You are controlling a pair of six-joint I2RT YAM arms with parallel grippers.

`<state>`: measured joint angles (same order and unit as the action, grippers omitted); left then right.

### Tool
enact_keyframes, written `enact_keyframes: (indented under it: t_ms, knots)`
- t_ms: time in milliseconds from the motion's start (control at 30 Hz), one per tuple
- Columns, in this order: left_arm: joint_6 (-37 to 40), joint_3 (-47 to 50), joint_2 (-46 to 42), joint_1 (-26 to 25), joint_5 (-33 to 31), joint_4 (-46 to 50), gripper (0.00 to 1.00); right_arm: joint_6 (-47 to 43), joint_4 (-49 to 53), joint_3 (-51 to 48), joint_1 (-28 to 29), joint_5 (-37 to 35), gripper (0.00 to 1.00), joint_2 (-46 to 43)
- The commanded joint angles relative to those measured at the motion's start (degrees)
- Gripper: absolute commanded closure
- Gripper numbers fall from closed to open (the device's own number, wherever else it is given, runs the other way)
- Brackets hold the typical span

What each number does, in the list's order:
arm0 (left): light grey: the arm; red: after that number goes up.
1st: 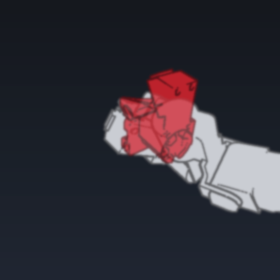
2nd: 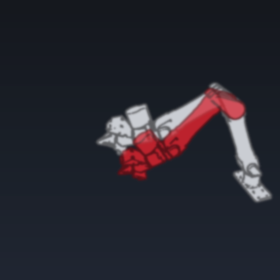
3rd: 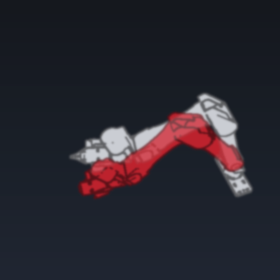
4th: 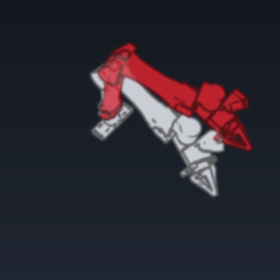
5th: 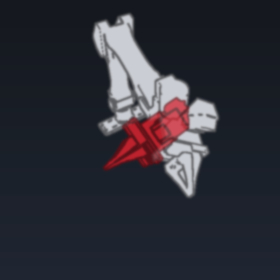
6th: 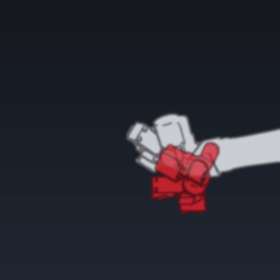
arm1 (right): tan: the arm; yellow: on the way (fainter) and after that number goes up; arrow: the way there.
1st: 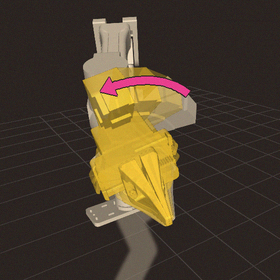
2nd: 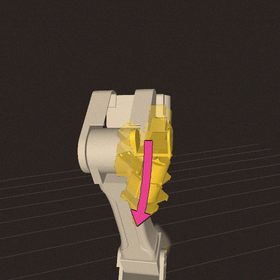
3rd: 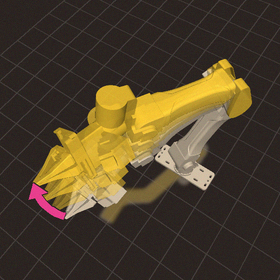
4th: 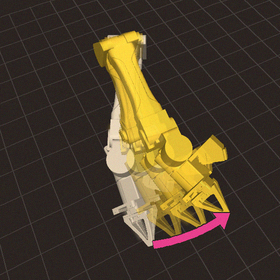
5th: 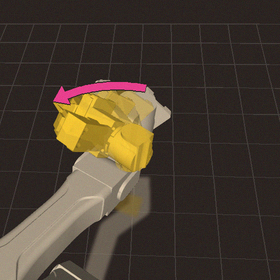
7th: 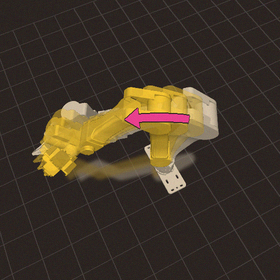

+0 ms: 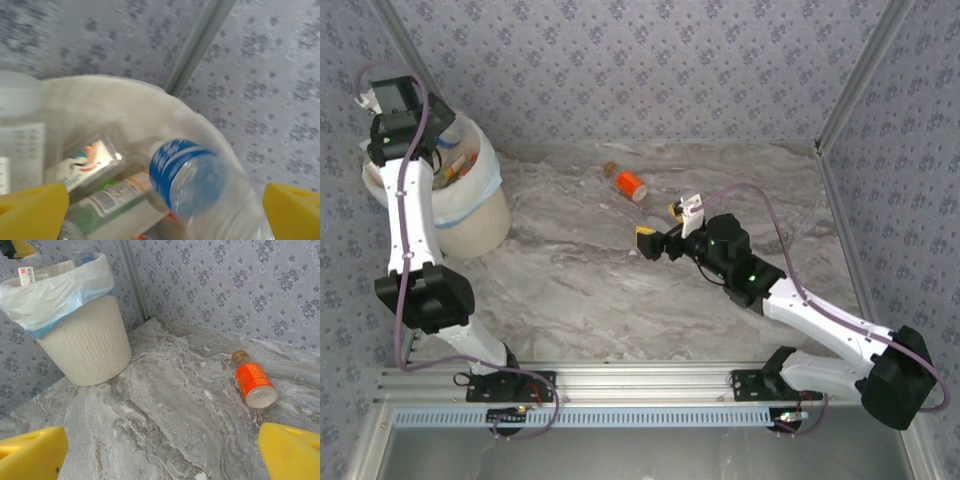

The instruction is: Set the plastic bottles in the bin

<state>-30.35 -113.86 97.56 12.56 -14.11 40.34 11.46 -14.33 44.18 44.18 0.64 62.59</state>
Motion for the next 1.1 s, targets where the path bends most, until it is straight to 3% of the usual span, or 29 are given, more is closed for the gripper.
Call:
enact_keyframes:
  t_ms: [0, 433, 700, 933, 1067]
  knots:
    - [-1.09, -0.05, -1.82, -4.64, 2.65, -1.03, 0.00, -0.65, 1.06, 0.12, 0.38, -2.00, 0.00, -1.37]
    - [-1.21, 5.71, 6.35, -25.58, 5.94, -9.83, 0.01, 1.40, 4.47, -1.01, 0.20, -10.19, 0.00, -3.85]
    - [-5.82, -1.20, 20.14, -32.24, 8.37, -5.82, 0.01, 4.05, 6.04, -3.30, -1.17, -12.93, 0.00, -6.46]
    - [-12.95, -7.02, 30.89, -34.96, 13.08, -6.11, 0.01, 4.87, 8.10, -2.95, -1.67, -12.86, 0.00, -7.00]
    - [-14.71, -12.22, 36.53, -36.91, 12.73, -3.29, 0.01, 5.02, 9.43, -2.83, -1.80, -13.03, 0.00, -7.31]
